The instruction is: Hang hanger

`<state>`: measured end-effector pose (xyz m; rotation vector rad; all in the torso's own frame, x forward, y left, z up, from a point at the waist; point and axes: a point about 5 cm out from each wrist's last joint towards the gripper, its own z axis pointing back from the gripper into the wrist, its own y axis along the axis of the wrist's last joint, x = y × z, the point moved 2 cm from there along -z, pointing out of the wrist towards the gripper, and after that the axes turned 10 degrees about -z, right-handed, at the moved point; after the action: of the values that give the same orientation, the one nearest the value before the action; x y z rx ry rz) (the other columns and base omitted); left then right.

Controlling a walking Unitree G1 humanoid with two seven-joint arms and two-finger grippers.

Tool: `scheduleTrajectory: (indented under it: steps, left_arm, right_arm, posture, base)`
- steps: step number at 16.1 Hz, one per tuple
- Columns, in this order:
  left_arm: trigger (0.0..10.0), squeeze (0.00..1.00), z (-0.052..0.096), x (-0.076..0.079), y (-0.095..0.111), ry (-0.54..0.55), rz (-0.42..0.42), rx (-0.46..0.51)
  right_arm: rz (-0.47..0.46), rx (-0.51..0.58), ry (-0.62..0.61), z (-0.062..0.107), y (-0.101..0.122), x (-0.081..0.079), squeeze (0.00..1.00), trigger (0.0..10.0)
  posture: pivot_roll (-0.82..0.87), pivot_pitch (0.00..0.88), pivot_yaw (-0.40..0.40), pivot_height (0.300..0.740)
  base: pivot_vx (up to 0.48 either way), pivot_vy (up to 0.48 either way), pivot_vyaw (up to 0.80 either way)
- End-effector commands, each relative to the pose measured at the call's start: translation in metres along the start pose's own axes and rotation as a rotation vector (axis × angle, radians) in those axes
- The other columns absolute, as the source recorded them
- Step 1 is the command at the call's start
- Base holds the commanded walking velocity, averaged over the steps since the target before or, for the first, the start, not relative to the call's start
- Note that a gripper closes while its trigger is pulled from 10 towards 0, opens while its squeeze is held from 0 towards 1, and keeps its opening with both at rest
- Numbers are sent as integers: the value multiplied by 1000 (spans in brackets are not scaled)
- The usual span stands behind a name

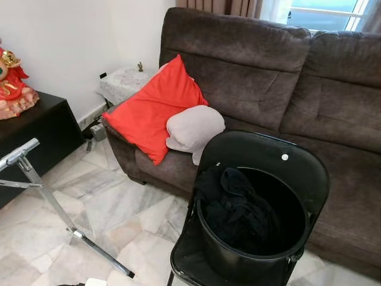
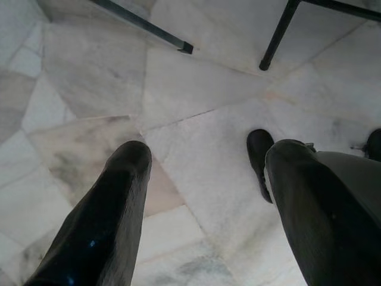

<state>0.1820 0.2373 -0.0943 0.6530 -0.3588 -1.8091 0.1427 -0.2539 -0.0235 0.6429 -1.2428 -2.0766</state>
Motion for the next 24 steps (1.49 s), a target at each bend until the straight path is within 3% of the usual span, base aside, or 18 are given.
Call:
scheduleTrajectory:
  steps: [1, 3, 4, 7, 9, 10, 12, 13, 14, 15, 16, 17, 19, 20, 22, 24]
  left_arm:
    - [10000, 0, 1, 0, -6, -5, -23, -14]
    - [10000, 0, 1, 1, -4, -7, -25, -9]
    - [10000, 0, 1, 1, -2, -8, -27, -7]
    - [10000, 0, -1, 4, 2, -14, -30, 0]
    - [10000, 0, -1, 6, 4, -18, -30, 6]
    - [10000, 0, -1, 6, 4, -18, -26, 8]
    - [10000, 0, -2, 7, 4, -20, -30, 7]
    - [10000, 0, -2, 6, 4, -18, -28, 5]
    - [10000, 0, -1, 5, 4, -20, -32, 3]
    - [10000, 0, -1, 5, 4, -21, -34, 2]
    - [10000, 0, -1, 5, 4, -22, -36, 2]
    - [10000, 0, -1, 5, 4, -24, -40, 4]
    - [10000, 0, -1, 2, 6, -23, -43, 10]
    - [10000, 0, -1, 0, 5, -22, -49, 7]
    - [10000, 0, -1, -2, 4, -20, -54, 7]
    - [10000, 0, 0, -2, 3, -25, -62, 7]
  right_arm:
    - [-15, 95, 8, 10, 15, -7, 0, 10000]
    - [-70, 189, -50, 19, 46, 0, 0, 10000]
    - [-51, 240, -74, 20, 63, 3, 0, 10000]
    - [-15, 444, -83, 3, 131, -1, 0, 10000]
    - [43, 511, -1, -22, 173, -20, 0, 10000]
    - [32, 500, 77, -36, 189, -37, 0, 10000]
    - [113, 462, 247, -56, 205, -77, 0, 10000]
    - [153, 431, 292, -63, 208, -94, 0, 10000]
    - [174, 370, 447, -66, 208, -128, 0, 10000]
    - [223, 342, 524, -65, 205, -145, 0, 10000]
    - [344, 310, 677, -60, 200, -178, 0, 10000]
    - [372, 317, 710, -58, 201, -194, 0, 10000]
    - [394, 293, 766, -57, 199, -214, 0, 10000]
    - [490, 236, 766, -63, 188, -221, 0, 10000]
    - [519, 179, 707, -74, 179, -220, 0, 10000]
    - [490, 130, 689, -79, 171, -219, 0, 10000]
  posture:
    - [-54, 45, 22, 740]
    - [-65, 46, 24, 740]
    - [-75, 45, 27, 740]
    - [-81, 41, 36, 740]
    - [-83, 40, 40, 740]
    - [-83, 43, 47, 740]
    - [-78, 45, 52, 740]
    - [-72, 47, 59, 740]
    - [-69, 49, 68, 740]
    - [-69, 50, 69, 740]
    - [-63, 50, 73, 740]
    - [-55, 52, 76, 740]
    - [-51, 51, 77, 740]
    - [-45, 53, 81, 740]
    - [-29, 53, 80, 740]
    - [-26, 53, 81, 740]
  base:
    - [0, 0, 0]
    - [0, 0, 0]
    - [0, 0, 0]
    - [0, 0, 0]
    - [0, 0, 0]
    - [0, 0, 0]
    - [0, 0, 0]
    - [0, 0, 0]
    - [0, 0, 0]
    - [0, 0, 0]
    - [0, 0, 0]
    - [0, 0, 0]
    - [0, 0, 0]
    - [0, 0, 0]
    - [0, 0, 0]
    - [0, 0, 0]
